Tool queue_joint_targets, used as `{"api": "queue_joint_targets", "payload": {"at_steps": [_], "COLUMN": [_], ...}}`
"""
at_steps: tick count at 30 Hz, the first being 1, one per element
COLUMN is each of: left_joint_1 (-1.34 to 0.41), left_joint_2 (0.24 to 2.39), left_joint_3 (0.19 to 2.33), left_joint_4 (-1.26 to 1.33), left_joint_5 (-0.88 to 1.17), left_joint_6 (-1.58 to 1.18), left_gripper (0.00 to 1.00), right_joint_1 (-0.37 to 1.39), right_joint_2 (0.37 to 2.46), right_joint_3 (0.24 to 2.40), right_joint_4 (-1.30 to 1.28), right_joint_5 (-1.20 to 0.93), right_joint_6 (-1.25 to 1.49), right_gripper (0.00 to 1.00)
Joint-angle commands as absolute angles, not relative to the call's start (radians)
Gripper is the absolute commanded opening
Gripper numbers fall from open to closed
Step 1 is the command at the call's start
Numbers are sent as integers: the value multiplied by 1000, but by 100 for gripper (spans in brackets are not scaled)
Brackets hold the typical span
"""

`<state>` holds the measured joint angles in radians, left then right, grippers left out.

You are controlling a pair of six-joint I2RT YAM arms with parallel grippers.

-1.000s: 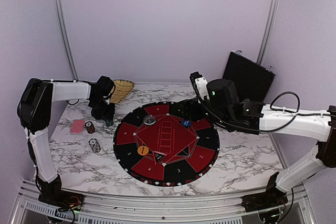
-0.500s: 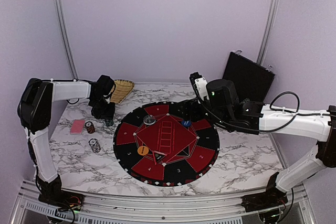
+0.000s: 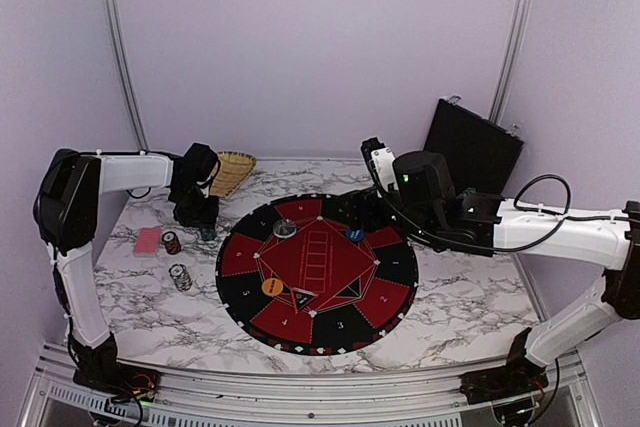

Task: Distribute texas hold em gaming equipment
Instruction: Pick up the pile of poker chips from the pile of poker chips.

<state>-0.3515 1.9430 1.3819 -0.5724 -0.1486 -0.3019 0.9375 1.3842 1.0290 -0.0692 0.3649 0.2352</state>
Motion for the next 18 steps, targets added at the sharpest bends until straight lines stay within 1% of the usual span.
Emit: {"api": "queue_joint_targets", "payload": {"at_steps": [1, 18], "left_joint_1": [-348, -353], "left_joint_2": [1942, 1937], "left_joint_3": [1428, 1441], "left_joint_4": [-607, -629], "left_joint_5": [-147, -153], "left_joint_6": [-288, -283], "left_gripper": [37, 37], "right_joint_1": [932, 933], "right_joint_2": [1391, 1395], "right_joint_3": [1039, 1029], "right_joint_4": [-70, -60], "right_joint_5": [365, 364], "right_joint_6": [247, 249], "right_gripper": [84, 84]}}
